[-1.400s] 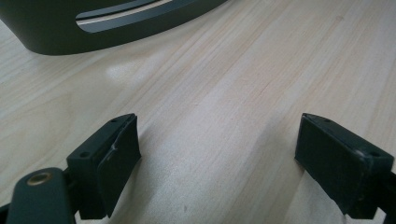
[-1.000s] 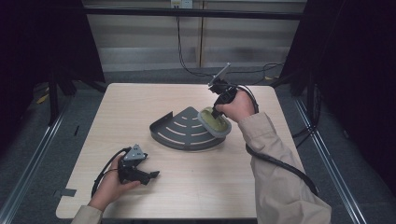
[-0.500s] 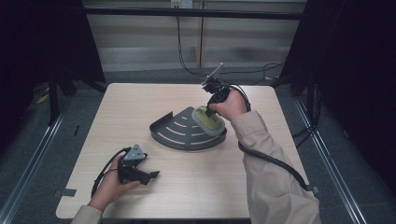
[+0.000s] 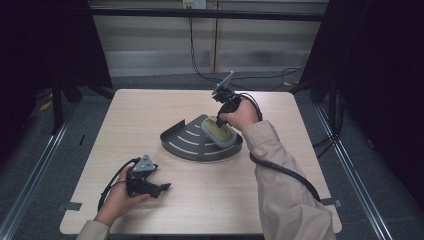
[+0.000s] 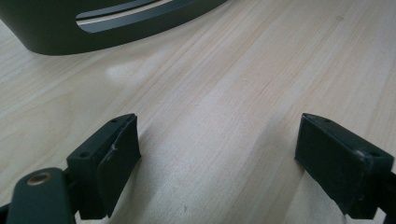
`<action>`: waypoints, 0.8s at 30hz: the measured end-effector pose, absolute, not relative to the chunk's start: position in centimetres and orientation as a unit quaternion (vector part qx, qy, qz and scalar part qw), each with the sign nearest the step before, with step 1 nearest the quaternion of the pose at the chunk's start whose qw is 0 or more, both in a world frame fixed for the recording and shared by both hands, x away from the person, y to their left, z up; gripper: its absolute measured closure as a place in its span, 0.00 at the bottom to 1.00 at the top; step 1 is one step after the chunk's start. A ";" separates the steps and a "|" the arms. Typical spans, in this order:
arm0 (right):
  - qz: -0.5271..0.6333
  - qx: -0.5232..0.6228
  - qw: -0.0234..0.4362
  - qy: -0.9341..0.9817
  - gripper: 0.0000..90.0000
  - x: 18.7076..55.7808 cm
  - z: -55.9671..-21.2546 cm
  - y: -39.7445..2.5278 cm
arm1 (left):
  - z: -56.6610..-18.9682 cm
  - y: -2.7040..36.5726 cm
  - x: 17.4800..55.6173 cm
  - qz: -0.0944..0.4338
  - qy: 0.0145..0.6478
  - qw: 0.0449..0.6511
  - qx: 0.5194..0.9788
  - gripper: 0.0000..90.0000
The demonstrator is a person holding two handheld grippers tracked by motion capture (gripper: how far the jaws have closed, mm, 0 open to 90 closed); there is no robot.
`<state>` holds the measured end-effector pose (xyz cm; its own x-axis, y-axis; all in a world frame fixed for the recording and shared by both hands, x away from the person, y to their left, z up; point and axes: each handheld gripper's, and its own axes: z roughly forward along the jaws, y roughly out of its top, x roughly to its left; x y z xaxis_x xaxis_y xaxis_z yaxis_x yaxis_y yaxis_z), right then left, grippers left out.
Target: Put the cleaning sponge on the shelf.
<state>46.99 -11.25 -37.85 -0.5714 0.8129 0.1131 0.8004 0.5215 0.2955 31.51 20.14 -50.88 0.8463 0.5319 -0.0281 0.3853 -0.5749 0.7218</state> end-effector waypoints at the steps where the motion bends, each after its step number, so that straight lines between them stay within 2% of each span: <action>1: 0.159 0.461 0.018 0.873 0.79 47.0 -38.0 -11.2 | -50.9 20.1 31.5 0.096 0.260 0.380 0.882 0.15; 24: 0.147 0.449 0.022 0.881 0.79 47.1 -40.7 -11.3 | -50.9 20.1 31.5 0.096 0.261 0.381 0.882 0.15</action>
<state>47.10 -11.27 -40.70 -0.5957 0.7978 0.0933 0.7848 0.5535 0.2788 31.50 20.13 -50.88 0.8457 0.5328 -0.0287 0.3862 -0.5741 0.7220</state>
